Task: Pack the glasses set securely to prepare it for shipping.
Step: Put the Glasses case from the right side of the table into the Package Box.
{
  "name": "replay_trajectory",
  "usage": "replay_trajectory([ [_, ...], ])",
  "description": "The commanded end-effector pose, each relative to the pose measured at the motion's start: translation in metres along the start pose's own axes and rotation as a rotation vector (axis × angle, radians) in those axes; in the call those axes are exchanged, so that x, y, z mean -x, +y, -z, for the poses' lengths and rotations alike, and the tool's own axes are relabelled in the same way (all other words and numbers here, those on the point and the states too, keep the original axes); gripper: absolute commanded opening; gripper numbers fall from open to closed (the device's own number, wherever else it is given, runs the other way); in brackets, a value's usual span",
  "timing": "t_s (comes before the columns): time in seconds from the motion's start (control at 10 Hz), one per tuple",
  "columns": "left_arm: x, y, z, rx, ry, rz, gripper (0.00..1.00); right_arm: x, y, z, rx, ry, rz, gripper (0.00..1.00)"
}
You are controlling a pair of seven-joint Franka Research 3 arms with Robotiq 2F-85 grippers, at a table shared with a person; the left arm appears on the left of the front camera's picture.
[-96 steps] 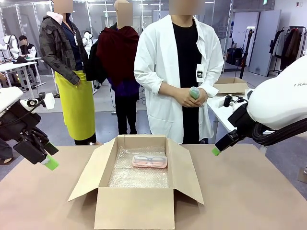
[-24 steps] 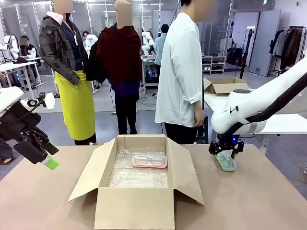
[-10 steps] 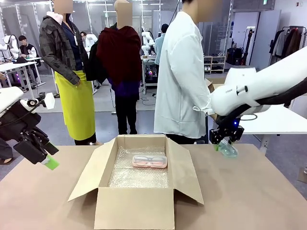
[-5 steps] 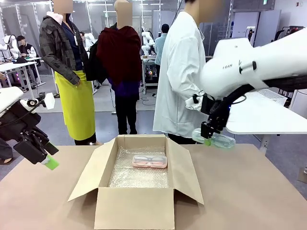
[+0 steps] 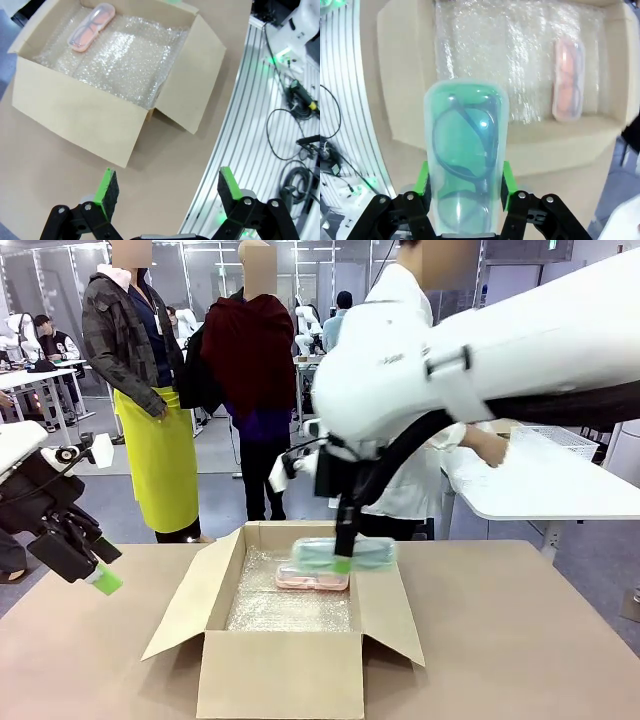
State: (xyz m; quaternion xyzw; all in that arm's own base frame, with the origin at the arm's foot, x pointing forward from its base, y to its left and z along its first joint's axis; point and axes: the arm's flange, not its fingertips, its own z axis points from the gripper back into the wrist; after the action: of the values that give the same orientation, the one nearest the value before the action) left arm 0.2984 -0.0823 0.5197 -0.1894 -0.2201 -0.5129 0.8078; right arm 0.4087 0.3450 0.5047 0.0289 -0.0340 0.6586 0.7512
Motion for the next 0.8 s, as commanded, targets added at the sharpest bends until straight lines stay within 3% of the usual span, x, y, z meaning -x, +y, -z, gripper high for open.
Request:
replay_trajectory([
  [0.0, 0.001, 0.001, -0.001, 0.012, -0.021, 0.015, 1.0, -0.021, -0.026, 0.026, 0.009, 0.001, -0.043, 0.32],
  [0.2, 0.001, 0.001, -0.001, 0.012, -0.021, 0.015, 1.0, -0.048, -0.033, 0.059, 0.007, -0.065, -0.031, 0.32],
  [0.7, 0.001, 0.001, -0.001, 0.012, -0.021, 0.015, 1.0, -0.062, -0.062, 0.149, 0.047, -0.069, 0.014, 0.32],
])
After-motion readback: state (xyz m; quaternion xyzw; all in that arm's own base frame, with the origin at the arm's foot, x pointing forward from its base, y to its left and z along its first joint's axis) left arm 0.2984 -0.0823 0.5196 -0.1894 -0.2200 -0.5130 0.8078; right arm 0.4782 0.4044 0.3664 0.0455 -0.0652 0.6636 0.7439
